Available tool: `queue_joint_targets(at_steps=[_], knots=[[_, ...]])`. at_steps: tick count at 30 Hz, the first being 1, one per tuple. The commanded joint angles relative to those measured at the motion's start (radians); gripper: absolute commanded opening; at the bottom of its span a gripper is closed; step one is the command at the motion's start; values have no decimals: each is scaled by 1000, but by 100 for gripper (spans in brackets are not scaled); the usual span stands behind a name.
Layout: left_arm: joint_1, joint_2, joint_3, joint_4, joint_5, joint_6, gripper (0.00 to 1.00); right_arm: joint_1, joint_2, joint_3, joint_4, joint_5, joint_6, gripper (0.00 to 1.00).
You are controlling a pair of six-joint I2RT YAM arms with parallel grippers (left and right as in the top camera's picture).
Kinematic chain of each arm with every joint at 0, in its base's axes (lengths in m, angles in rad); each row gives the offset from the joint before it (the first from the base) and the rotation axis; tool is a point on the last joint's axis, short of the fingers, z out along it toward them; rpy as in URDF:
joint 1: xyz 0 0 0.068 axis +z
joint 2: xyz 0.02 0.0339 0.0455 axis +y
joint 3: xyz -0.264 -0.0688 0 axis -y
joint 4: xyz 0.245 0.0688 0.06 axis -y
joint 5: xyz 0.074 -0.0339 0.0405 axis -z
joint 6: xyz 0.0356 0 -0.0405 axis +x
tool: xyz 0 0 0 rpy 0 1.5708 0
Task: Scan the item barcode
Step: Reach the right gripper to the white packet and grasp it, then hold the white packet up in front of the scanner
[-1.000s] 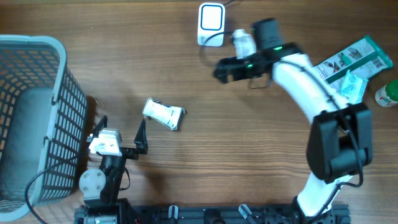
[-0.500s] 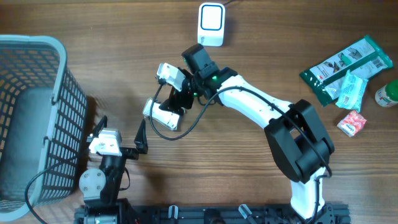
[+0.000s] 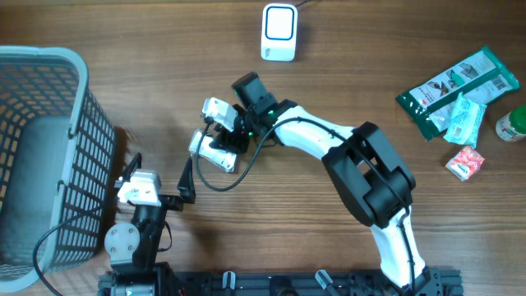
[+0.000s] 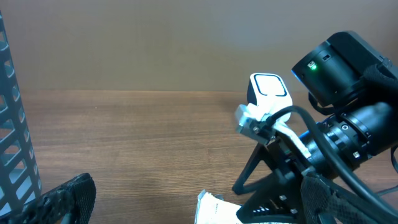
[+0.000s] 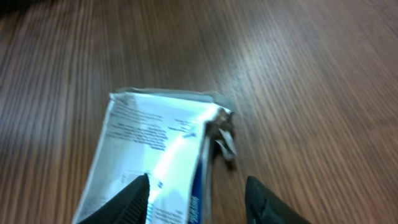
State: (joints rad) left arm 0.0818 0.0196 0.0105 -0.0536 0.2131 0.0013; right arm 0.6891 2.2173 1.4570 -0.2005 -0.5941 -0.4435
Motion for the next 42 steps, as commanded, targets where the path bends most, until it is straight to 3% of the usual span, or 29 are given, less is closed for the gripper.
queue_joint_targets(at_steps=[1,5,10,15,18,19,20,21,23,27,42], knots=[[8,-6,-5,-3,-2,-10,100,30,52,5,2,68,32,33],[8,-6,-5,-3,-2,-10,100,30,58,11,5,72,80,4],[8,-6,-5,-4,-2,-10,100,-5,21,53,-81,202,148,4],[8,-6,-5,-3,-2,-10,100,-135,-48,62,-203,308,163,4],[8,-6,-5,-3,-2,-10,100,-237,-56,62,-263,256,181,5],[8,-6,-5,-3,-2,-10,100,-249,-56,62,-278,254,181,22],[8,-6,-5,-3,-2,-10,100,-255,-67,64,-296,257,174,52],[8,-6,-5,-3,-2,-10,100,-255,-89,72,-318,257,161,72],[8,-6,-5,-3,-2,-10,100,-250,-133,86,-336,256,158,100],[8,-6,-5,-3,-2,-10,100,-234,-180,87,-333,209,155,100],[8,-6,-5,-3,-2,-10,100,-204,9,87,-279,219,129,100]])
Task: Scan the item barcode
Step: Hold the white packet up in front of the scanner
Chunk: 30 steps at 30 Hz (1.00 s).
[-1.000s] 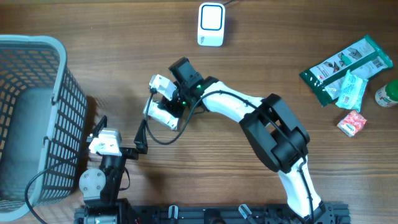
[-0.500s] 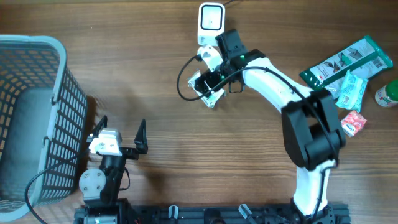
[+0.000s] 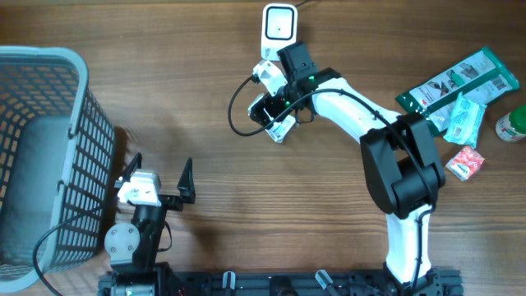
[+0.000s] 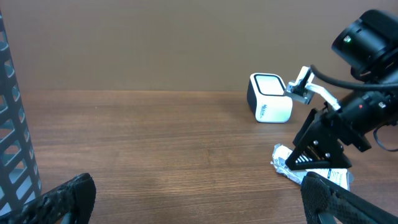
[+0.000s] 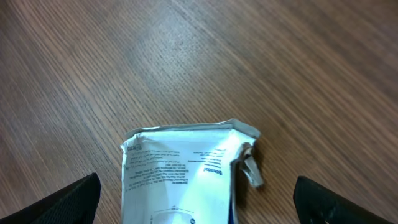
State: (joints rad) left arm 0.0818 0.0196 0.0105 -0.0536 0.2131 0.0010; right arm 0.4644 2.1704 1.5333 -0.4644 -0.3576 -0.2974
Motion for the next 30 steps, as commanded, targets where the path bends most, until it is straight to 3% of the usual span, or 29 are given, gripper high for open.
queue_joint_targets(at_steps=[1,3,8,10,14,17,22,25,30], knots=[[8,-6,-5,-3,-2,-10,100,29,70,10,-20,-18,-18,100],[8,-6,-5,-3,-2,-10,100,54,99,10,-26,-5,-17,98],[8,-6,-5,-3,-2,-10,100,67,107,11,0,117,-13,64],[8,-6,-5,-3,-2,-10,100,66,108,11,-1,161,-13,62],[8,-6,-5,-3,-2,-10,100,65,107,11,-13,283,-17,49],[8,-6,-5,-3,-2,-10,100,65,89,61,-68,261,13,47],[8,-6,-5,-3,-2,-10,100,64,59,314,-321,198,68,47],[8,-6,-5,-3,-2,-10,100,64,41,440,-486,127,69,40],[8,-6,-5,-3,-2,-10,100,64,-65,456,-602,49,69,40]])
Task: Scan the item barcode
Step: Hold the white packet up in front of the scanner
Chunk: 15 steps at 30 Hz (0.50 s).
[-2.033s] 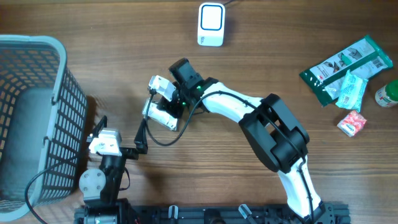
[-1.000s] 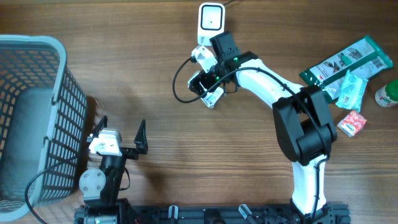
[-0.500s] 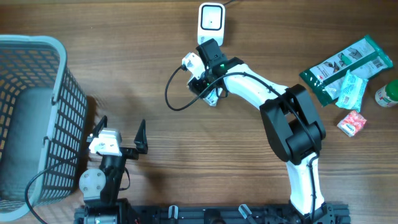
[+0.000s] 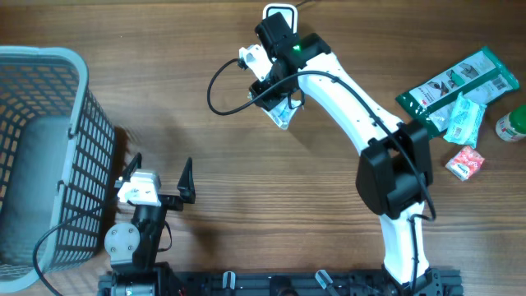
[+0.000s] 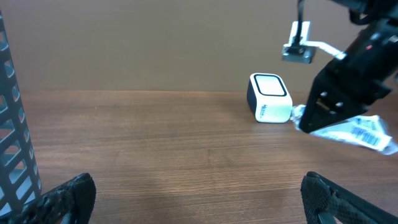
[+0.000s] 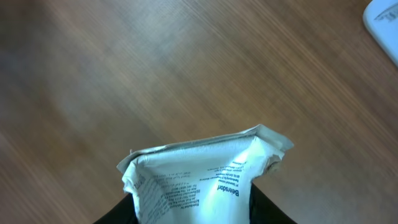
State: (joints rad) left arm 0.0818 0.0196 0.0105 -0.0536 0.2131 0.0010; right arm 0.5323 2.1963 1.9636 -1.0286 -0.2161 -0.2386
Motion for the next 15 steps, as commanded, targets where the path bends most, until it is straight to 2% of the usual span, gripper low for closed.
queue_joint_targets(at_steps=[1,4,9,12,15], knots=[[8,-6,-5,-3,-2,-10,100,-3,-108,26,-61,-143,11,40],[8,-6,-5,-3,-2,-10,100,-7,-127,26,-135,-296,-2,40],[8,-6,-5,-3,-2,-10,100,-45,-126,26,-270,-558,-187,36],[8,-6,-5,-3,-2,-10,100,-55,-126,26,-269,-541,-261,38],[8,-6,-5,-3,-2,-10,100,-55,-126,26,-202,-293,-281,34]])
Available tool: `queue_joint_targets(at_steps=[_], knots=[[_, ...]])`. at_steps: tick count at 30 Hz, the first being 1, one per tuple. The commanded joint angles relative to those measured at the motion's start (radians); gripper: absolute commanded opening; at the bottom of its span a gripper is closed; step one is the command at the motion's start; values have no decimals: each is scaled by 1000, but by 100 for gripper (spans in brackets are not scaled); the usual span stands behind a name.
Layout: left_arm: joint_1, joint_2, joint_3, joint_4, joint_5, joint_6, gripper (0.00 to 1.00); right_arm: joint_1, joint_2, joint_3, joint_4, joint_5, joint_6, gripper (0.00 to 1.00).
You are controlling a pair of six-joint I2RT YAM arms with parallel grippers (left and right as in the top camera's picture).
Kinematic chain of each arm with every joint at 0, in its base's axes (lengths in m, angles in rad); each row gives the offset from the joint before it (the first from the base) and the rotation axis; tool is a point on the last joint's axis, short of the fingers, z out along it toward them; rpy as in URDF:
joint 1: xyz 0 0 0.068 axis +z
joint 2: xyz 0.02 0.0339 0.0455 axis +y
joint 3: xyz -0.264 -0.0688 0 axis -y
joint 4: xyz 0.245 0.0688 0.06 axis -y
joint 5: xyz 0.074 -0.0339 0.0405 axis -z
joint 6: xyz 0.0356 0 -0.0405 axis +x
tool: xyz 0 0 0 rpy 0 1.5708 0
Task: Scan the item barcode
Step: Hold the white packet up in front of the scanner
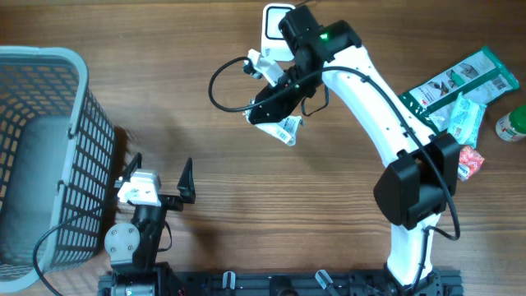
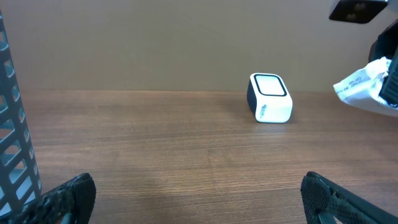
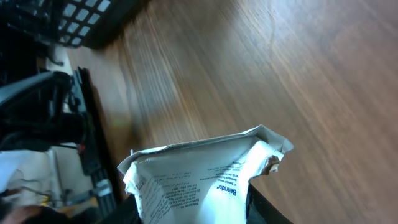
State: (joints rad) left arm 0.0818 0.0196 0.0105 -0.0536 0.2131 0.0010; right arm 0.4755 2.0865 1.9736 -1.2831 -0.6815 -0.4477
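A crumpled white packet (image 3: 199,177) with small print sits between my right gripper's (image 3: 193,211) fingers, which are shut on it, and it hangs in the air above the table. From overhead the packet (image 1: 288,128) is a little in front of the white scanner box (image 1: 278,23), with the right gripper (image 1: 281,117) tilted over it. The left wrist view shows the scanner (image 2: 270,98) standing on the table and the packet (image 2: 364,84) up at the right edge. My left gripper (image 1: 160,171) rests open near the front edge, holding nothing.
A grey mesh basket (image 1: 41,148) fills the left side. At the far right lie green packets (image 1: 456,86), a small red packet (image 1: 464,162) and a green-lidded jar (image 1: 514,123). The right arm's cable loops left of the scanner.
My right gripper has moved with the packet from just beside the scanner to a little nearer the front. It has also turned, so its camera now looks toward the robot base. The left arm is still.
First the packet lay mid-table, close to my left gripper, with the right fingers on either side of it. Then the right gripper had it near the scanner, low over the wood. Later it was raised beside the scanner, and now it is held turned in front of the scanner.
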Motion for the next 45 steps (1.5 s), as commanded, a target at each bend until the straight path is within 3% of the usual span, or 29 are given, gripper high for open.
queue_joint_targets(at_steps=[1,4,8,12,18,24,30,41,45], knots=[[8,-6,-5,-3,-2,-10,100,2,-16,16,107,307,-58,31],[8,-6,-5,-3,-2,-10,100,2,-16,16,346,636,-43,27],[8,-6,-5,-3,-2,-10,100,2,-10,14,605,784,-58,36],[8,-6,-5,-3,-2,-10,100,2,44,14,852,890,-134,37],[8,-6,-5,-3,-2,-10,100,5,236,14,1334,1183,-494,39],[8,-6,-5,-3,-2,-10,100,24,445,14,1810,1286,-882,41],[8,-6,-5,-3,-2,-10,100,76,538,14,1860,1249,-914,40],[8,-6,-5,-3,-2,-10,100,96,541,15,1941,1229,-964,36],[8,-6,-5,-3,-2,-10,100,100,441,15,1834,1457,-785,36]])
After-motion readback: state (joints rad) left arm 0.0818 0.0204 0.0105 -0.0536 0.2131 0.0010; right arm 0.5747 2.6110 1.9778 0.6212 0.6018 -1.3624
